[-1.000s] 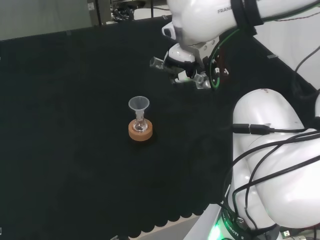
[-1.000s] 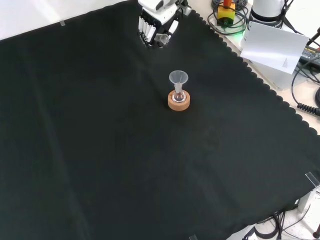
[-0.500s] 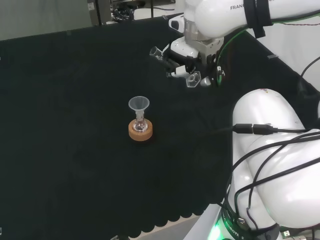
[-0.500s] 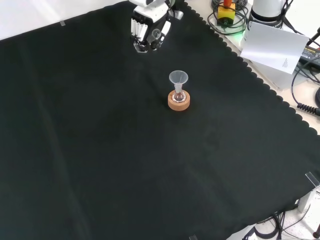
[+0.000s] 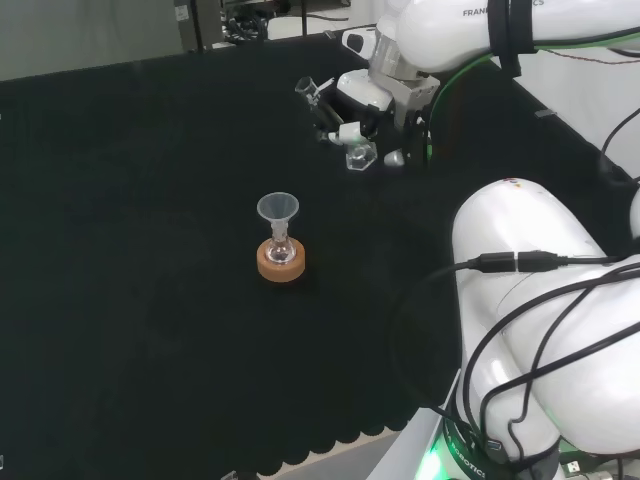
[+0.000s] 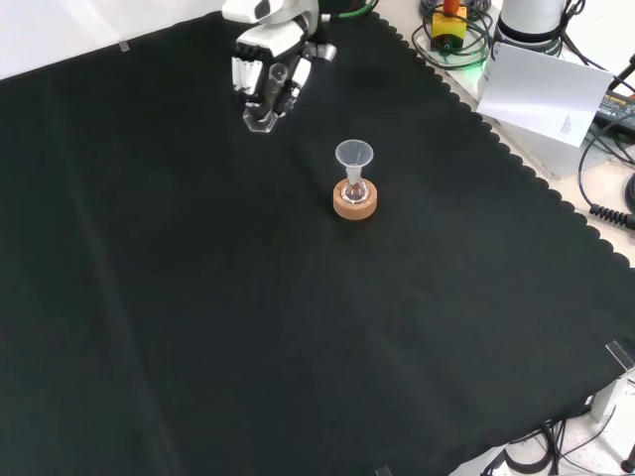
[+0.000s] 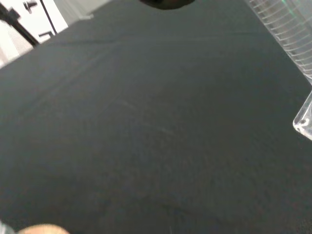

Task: Put the graduated cylinder back on the table.

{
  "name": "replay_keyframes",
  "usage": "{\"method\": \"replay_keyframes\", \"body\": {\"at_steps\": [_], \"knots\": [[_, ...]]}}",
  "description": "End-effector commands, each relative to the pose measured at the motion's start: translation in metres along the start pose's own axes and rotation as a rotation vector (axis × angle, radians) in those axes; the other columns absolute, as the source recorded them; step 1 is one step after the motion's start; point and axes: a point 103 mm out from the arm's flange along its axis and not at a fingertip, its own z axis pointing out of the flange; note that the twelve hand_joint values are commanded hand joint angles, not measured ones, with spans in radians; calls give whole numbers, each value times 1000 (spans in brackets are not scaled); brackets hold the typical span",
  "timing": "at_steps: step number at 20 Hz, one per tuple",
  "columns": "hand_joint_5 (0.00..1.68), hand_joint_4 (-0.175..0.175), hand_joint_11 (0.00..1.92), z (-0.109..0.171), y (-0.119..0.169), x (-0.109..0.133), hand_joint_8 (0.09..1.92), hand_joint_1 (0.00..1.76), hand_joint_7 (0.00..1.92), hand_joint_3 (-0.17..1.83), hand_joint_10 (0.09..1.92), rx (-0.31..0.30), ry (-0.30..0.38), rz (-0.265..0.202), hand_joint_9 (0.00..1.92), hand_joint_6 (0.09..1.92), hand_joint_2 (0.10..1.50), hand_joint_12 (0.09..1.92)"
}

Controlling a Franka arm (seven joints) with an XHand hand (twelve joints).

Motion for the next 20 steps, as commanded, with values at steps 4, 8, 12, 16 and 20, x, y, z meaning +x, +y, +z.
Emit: {"method": "replay_keyframes", "body": {"at_steps": [4, 8, 12, 16, 20], "knots": [[924, -175, 1196, 21, 35, -24, 356, 1141, 1194, 191, 87, -111, 167, -8, 1403, 1122, 1061, 759], [924, -175, 1196, 32, 41, -31, 357, 1141, 1192, 194, 87, -134, 222, -6, 1402, 1123, 1060, 760], [924, -175, 1195, 45, 48, -36, 358, 1141, 1189, 197, 87, -142, 275, -3, 1401, 1124, 1058, 761], [921, -175, 1195, 56, 54, -42, 359, 1141, 1182, 200, 87, -161, 313, 2, 1399, 1126, 1058, 762], [919, -175, 1193, 67, 60, -43, 360, 1140, 1174, 203, 87, -170, 329, 4, 1395, 1129, 1058, 763]]}}
